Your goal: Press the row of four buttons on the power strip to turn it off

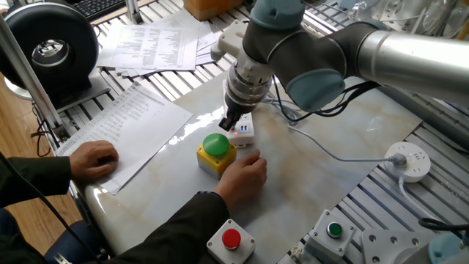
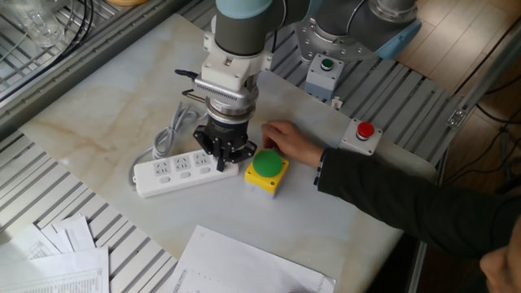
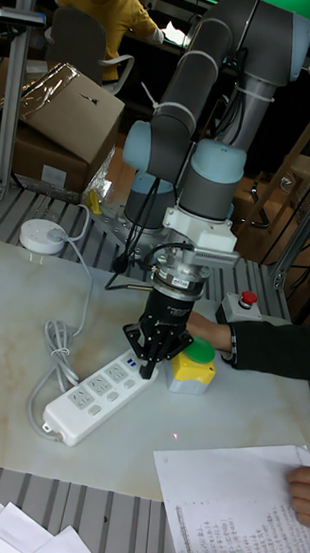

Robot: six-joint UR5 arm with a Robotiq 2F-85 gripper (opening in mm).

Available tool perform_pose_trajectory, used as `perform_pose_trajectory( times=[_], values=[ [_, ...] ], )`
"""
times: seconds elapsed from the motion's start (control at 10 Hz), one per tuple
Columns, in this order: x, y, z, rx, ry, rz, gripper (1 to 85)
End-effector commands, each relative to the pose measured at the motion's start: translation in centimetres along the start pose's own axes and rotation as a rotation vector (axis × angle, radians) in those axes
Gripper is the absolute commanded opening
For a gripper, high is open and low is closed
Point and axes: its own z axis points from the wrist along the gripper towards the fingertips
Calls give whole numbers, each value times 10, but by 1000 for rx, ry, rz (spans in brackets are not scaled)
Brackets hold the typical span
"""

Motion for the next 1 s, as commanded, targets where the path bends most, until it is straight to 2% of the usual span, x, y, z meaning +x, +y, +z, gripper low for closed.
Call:
perform_pose_trajectory(
  times=[0.0, 0.1, 0.2, 0.3, 0.4, 0.5, 0.6, 0.7, 0.9],
  values=[
    [1, 1, 2, -9, -12, 11, 10],
    [3, 0, -1, -12, -10, 12, 10],
    [6, 0, -13, -17, 10, 11, 10],
    [8, -6, -41, -15, 51, 9, 10],
    [2, -13, -61, -24, 75, 0, 10],
    [-8, -22, -69, -9, 74, 3, 10],
    [-16, -27, -68, 11, 59, 27, 10],
    [-22, -42, -63, 66, 63, 33, 10],
    [-30, -48, -67, 71, 83, 25, 10]
  ],
)
